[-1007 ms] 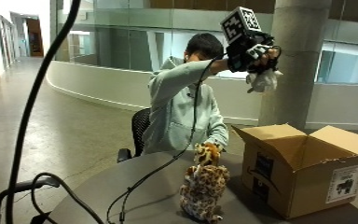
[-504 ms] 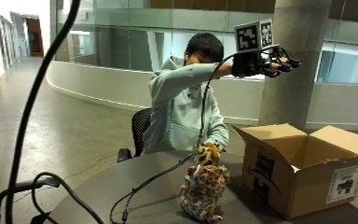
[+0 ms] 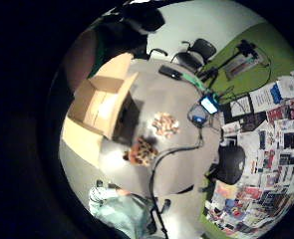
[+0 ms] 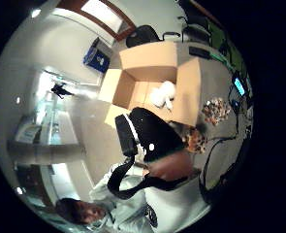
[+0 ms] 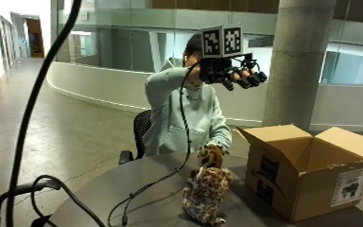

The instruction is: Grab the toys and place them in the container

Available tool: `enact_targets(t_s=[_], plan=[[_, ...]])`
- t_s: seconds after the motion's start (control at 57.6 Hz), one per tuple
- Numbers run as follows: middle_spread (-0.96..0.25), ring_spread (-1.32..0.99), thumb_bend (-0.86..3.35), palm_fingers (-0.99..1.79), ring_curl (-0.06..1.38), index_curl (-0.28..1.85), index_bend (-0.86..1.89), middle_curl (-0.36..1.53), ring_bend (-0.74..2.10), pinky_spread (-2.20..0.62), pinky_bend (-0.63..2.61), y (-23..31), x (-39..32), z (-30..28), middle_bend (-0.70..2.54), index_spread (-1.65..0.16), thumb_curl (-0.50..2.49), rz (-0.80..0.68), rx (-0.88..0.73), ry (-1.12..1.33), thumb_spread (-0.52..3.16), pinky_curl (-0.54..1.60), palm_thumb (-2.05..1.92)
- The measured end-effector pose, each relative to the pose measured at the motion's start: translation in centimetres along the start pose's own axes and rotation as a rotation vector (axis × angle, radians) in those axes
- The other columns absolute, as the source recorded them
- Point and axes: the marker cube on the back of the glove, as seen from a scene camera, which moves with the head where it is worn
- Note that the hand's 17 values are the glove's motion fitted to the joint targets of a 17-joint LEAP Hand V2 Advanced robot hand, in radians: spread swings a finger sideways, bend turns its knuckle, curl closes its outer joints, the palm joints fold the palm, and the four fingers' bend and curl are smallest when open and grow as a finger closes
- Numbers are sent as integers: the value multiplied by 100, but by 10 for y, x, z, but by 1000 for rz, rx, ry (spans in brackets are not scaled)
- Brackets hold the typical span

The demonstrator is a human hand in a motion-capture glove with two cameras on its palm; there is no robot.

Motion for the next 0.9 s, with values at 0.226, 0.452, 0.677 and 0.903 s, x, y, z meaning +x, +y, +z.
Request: enact_targets(t_s=[0.226, 0.452, 0.677, 0.903], plan=[[1, -2, -1, -5, 26, 35, 15, 36, 25, 4, 67, -3, 70, 33, 19, -27, 25, 71, -41, -38, 137, 33, -1], [1, -2, 1, -3, 28, 33, 15, 36, 27, 3, 68, -20, 126, 99, 18, -27, 26, 121, -79, 35, 147, 34, 3], [0, -5, -1, -2, 30, 31, 15, 35, 32, 3, 75, -25, 150, 194, 18, -28, 25, 160, -143, 22, 147, 36, -1], [-4, -9, 4, 40, 33, 32, 20, 32, 59, -1, 87, -31, 155, 246, 15, -31, 29, 106, -34, 186, 139, 35, 15]])
